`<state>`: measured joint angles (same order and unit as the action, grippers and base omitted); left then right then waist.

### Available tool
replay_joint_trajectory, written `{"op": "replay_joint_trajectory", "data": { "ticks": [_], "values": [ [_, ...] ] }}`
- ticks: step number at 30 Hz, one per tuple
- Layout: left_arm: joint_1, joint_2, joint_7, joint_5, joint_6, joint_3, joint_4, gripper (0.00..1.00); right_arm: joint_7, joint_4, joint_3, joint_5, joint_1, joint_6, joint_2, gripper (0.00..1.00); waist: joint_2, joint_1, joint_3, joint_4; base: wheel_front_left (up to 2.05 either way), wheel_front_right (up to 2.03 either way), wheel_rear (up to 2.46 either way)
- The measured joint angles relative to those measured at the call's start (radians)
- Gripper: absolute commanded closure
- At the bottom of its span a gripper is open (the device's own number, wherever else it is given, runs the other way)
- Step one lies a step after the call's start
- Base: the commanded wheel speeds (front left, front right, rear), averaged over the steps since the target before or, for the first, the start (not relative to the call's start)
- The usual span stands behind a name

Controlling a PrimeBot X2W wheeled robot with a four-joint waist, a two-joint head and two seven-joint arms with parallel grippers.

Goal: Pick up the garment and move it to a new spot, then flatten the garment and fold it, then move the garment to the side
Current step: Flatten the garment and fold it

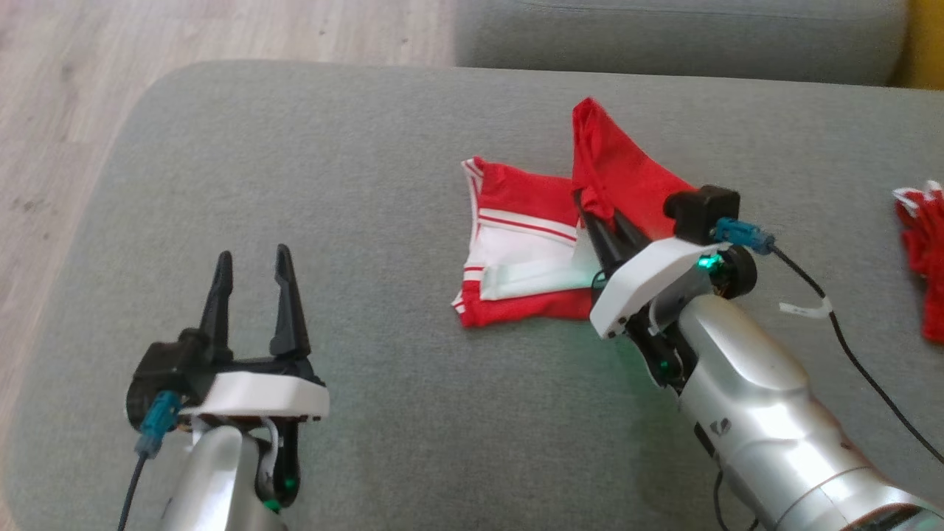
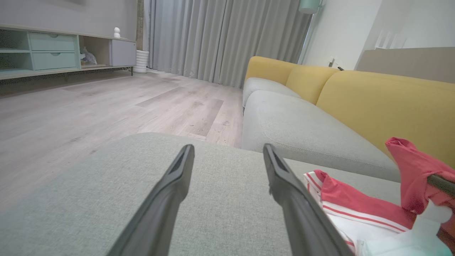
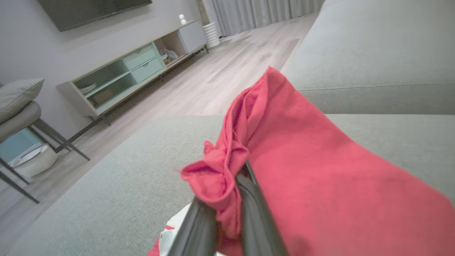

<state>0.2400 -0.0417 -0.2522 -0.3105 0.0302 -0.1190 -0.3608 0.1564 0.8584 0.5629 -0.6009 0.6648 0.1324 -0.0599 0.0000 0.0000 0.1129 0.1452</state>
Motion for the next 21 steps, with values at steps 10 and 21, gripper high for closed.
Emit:
{"op": "replay_joint_trajectory", "data": {
  "ticks": [10,21],
  "values": [
    [0.003,0.0,0.0,-0.025,-0.012,-0.037,-0.004,0.0,0.0,0.04,0.128,-0.058,0.001,0.0,-0.002,1.0,0.0,0.0001,0.029,0.057,0.0,0.0,0.0],
    [0.005,0.0,0.0,-0.03,-0.013,-0.047,-0.011,0.0,0.025,0.074,0.224,-0.092,0.003,0.0,-0.005,0.0,0.0,0.0,0.033,0.079,0.0,0.0,0.0]
  ]
}}
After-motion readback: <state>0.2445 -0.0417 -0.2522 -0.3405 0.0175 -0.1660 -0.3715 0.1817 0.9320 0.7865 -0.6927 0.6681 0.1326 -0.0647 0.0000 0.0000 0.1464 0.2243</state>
